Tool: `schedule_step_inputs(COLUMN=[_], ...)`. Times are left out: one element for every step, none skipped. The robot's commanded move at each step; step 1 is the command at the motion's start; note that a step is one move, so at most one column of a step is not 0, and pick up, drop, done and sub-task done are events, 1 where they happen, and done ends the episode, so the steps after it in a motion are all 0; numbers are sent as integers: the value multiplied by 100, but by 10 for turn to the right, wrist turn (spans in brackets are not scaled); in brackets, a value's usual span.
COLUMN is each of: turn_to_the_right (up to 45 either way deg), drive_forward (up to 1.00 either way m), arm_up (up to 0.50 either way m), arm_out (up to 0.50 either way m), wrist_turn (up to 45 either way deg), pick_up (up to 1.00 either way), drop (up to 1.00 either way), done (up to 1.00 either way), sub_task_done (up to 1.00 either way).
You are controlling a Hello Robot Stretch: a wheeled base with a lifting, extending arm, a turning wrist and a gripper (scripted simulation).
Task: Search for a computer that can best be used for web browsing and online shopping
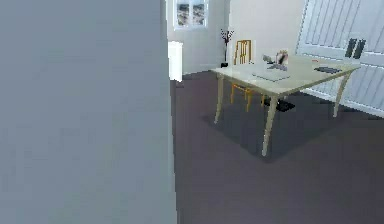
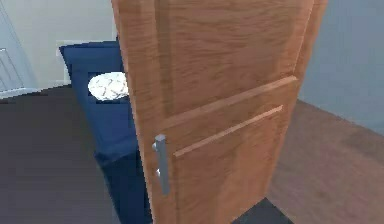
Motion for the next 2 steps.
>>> schedule_step_inputs(turn_to_the_right=[300,30], drive_forward=[0,0], arm_up=[0,0], arm_out=[0,0], wrist_turn=[0,0], pick_up=[0,0], drop=[0,0], done=[0,0], sub_task_done=[0,0])
